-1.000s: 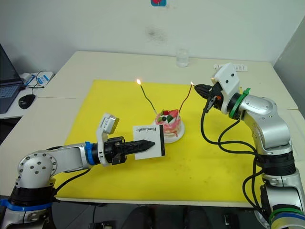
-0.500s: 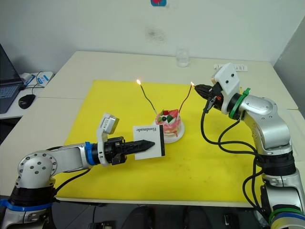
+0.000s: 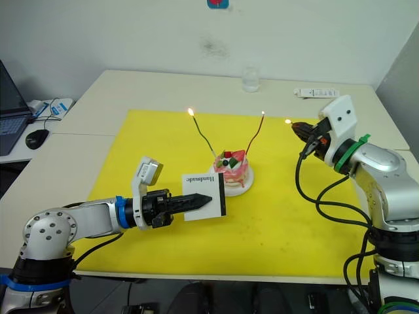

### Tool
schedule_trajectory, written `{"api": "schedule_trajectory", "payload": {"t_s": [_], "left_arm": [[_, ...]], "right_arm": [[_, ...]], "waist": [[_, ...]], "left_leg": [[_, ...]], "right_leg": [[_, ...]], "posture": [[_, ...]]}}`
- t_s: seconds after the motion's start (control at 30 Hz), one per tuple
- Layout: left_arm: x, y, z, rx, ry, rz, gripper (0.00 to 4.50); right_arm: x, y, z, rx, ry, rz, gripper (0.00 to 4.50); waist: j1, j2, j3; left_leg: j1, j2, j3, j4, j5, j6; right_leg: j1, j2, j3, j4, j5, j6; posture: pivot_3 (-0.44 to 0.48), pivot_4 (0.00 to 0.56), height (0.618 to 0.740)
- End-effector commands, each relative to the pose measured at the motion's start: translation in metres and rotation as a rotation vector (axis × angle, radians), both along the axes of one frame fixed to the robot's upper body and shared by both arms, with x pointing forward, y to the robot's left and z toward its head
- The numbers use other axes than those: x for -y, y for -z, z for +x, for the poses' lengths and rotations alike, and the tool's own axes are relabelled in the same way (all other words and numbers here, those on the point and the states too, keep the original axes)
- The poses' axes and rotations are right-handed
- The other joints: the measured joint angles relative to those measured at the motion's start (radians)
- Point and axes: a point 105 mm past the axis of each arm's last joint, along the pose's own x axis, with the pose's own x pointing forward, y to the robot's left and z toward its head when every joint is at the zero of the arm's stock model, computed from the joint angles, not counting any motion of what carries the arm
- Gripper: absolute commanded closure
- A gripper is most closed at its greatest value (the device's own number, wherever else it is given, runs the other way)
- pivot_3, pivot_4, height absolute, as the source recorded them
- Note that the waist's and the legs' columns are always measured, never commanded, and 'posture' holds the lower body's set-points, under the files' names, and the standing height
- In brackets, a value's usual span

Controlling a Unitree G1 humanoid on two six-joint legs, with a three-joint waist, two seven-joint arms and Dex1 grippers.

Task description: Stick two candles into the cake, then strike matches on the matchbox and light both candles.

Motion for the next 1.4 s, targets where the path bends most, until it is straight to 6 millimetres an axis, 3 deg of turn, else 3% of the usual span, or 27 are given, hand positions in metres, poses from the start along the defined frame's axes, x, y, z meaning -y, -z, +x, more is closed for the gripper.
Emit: {"api": "schedule_trajectory", "payload": {"t_s": [0.03,0.23,0.43,0.67,0.97,1.07,1.4], "left_arm": [[0.002,-0.009,-0.005,0.034,0.018,-0.021,4.5],[0.003,-0.009,-0.005,0.033,0.025,-0.024,4.5],[0.003,-0.009,-0.005,0.035,0.031,-0.024,4.5],[0.003,-0.01,-0.006,0.034,0.042,-0.02,4.5],[0.003,-0.01,-0.008,0.032,0.046,-0.022,4.5],[0.003,-0.01,-0.009,0.031,0.045,-0.023,4.5],[0.003,-0.011,-0.009,0.028,0.045,-0.027,4.5]], "right_arm": [[0.035,-0.001,-0.007,0.014,0.21,0.042,4.48],[0.097,0.018,-0.019,-0.007,0.545,-0.031,4.48],[0.135,0.03,-0.031,-0.051,0.71,-0.07,4.48],[0.163,0.045,-0.034,-0.115,0.849,-0.063,4.48],[0.171,0.053,-0.033,-0.153,0.889,-0.031,4.48],[0.173,0.053,-0.033,-0.151,0.899,-0.032,3.87],[0.179,0.051,-0.035,-0.136,0.921,-0.035,0.3]], "waist": [[0.0,0.0,0.0],[0.001,0.0,0.0],[0.0,0.0,0.0],[-0.001,0.001,0.0],[-0.001,0.001,0.0],[-0.001,0.001,0.0],[-0.001,0.001,0.0]], "left_leg": [[0.0,0.0,0.0,0.0,0.0,0.0],[0.0,0.0,0.001,0.0,0.0,0.0],[0.0,0.0,0.001,0.0,0.0,0.0],[0.0,0.0,0.001,0.0,0.0,0.0],[0.0,0.0,0.001,0.0,0.0,0.0],[0.0,0.0,0.001,0.0,0.0,0.0],[0.0,0.0,0.001,0.0,0.0,0.0]], "right_leg": [[0.0,0.0,0.0,0.0,0.0,0.0],[0.0,0.0,0.001,0.0,-0.002,0.004],[0.0,0.001,0.001,0.0,-0.003,0.004],[0.0,0.001,0.002,0.0,-0.003,0.005],[0.0,0.001,0.002,0.0,-0.003,0.005],[0.0,0.001,0.002,0.0,-0.003,0.005],[0.0,0.001,0.002,0.0,-0.003,0.005]], "posture": [[0.0,0.15,0.74],[0.0,0.15,0.74],[0.0,0.15,0.74],[0.0,0.15,0.74],[0.0,0.15,0.74],[0.0,0.15,0.74],[0.0,0.15,0.74]]}}
